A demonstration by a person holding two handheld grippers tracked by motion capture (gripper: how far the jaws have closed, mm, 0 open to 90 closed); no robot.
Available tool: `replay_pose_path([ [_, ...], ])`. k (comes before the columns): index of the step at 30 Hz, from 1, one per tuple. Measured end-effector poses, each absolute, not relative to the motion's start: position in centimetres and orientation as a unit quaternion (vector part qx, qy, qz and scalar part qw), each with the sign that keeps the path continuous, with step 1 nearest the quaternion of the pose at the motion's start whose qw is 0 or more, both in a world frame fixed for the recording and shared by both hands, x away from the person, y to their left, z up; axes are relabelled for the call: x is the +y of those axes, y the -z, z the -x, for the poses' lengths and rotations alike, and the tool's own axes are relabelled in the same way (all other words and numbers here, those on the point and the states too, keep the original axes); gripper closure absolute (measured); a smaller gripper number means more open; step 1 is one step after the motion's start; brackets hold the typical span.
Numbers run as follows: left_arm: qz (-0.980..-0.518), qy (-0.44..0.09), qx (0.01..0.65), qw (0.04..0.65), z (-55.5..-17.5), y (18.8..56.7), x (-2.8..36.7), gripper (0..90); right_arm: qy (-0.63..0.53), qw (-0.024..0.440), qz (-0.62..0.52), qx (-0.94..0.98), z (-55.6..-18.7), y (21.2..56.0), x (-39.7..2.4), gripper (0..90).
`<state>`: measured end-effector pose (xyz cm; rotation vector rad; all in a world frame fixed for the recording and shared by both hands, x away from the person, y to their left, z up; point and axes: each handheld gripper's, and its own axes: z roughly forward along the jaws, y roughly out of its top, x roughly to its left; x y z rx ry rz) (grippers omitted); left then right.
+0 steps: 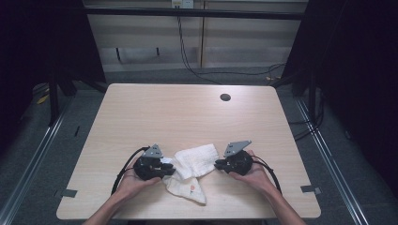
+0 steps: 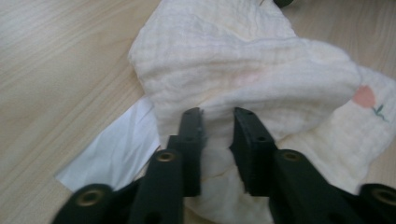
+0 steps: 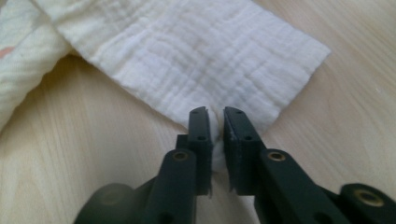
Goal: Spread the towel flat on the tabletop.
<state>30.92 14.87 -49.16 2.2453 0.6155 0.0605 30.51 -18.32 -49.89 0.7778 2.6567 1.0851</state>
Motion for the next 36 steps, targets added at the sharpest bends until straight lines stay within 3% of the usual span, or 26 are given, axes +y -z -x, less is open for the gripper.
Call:
replay_pose_path([
  [4, -0.883, -0.039, 0.238, 0.402, -30.4, 48.4, 15.0, 60.6, -0.382, 0.062, -0.272, 0.881, -30.7, 49.1, -18.6, 88.5],
  [8, -0.871, -0.045, 0.231, 0.432, -29.8, 47.2, 15.4, 58.3, -0.416, 0.069, -0.282, 0.862, -30.7, 46.1, -19.3, 88.5],
  [15, -0.863, -0.039, 0.199, 0.462, -28.4, 45.8, 15.4, 71.7, -0.46, 0.087, -0.28, 0.838, -30.9, 41.9, -20.0, 88.6],
  [28, -0.857, -0.052, 0.201, 0.471, -28.9, 45.2, 14.5, 63.9, -0.496, 0.145, -0.292, 0.805, -31.2, 34.6, -20.9, 88.7],
  [33, -0.857, -0.045, 0.18, 0.48, -28.8, 44.6, 13.7, 71.8, -0.512, 0.172, -0.304, 0.785, -31.4, 32.4, -22.1, 88.7],
  [36, -0.863, -0.054, 0.171, 0.473, -28.9, 44.6, 12.4, 69.2, -0.511, 0.179, -0.309, 0.782, -31.5, 31.9, -22.4, 88.7],
])
